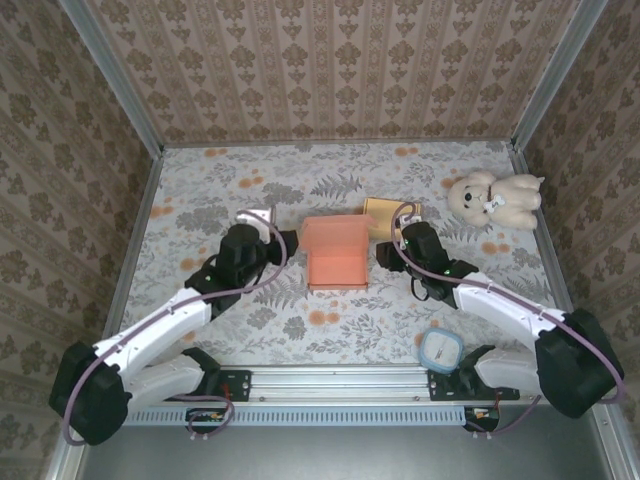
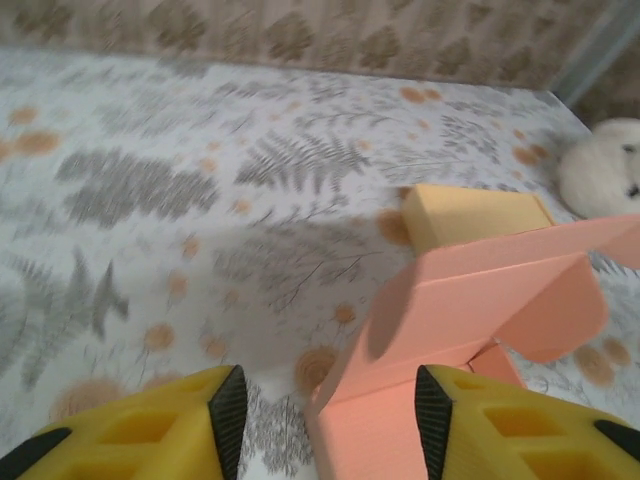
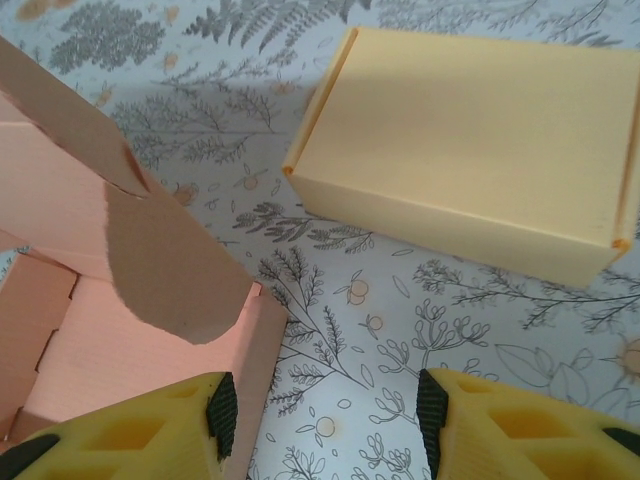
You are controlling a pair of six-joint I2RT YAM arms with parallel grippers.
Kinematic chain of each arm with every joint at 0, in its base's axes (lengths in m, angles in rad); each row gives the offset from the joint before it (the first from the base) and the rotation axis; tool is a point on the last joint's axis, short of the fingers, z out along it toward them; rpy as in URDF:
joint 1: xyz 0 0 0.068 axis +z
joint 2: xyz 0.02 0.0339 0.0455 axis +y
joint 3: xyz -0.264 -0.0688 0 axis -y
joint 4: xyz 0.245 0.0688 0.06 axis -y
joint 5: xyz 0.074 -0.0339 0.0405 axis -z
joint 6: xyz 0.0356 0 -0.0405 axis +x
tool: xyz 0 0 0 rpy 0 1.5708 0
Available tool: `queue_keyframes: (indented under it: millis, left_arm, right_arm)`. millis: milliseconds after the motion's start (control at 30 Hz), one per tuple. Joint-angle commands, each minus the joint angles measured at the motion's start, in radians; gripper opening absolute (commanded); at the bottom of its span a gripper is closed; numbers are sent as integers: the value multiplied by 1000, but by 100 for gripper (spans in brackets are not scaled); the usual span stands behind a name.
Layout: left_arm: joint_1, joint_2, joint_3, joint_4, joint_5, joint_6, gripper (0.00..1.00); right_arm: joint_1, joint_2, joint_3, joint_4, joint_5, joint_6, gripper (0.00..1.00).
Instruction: Fold the paper box
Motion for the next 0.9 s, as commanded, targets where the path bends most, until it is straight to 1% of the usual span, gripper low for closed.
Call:
queue_keyframes:
  millis: [0,67,133,233,367,500,667,733,867]
  left_arm:
    - [1,57,93,22,104,315,53]
    - [2,91,117,36,114,406,55]
    - [5,126,138,45,163,481,57]
    - [9,195,187,14,201,539,58]
    - [14,260,212,17,196,540,57]
    - [16,289,187,75,222,527,55]
    - [14,327,187,94,273,514,47]
    - [14,328,172,119,288,509,40]
    - [7,325,145,168,318,504,25]
  right_arm:
    - [-13,26,32,63,-48,4,54]
    - [-19,44,39,62,-57,3,54]
    - [-26,68,56,54,-71,-5,54]
    - [-31,101,79,43,-85,-17,53]
    - [-39,121,91,47,-96,-32,53]
    - [-40,136,98,62,-130,-66,52]
    - [-40,158,89,115,-197,-102,50]
    - [-39,163,77,148,-223,-118,48]
    - [-34,163,57,207,-288,-141,43]
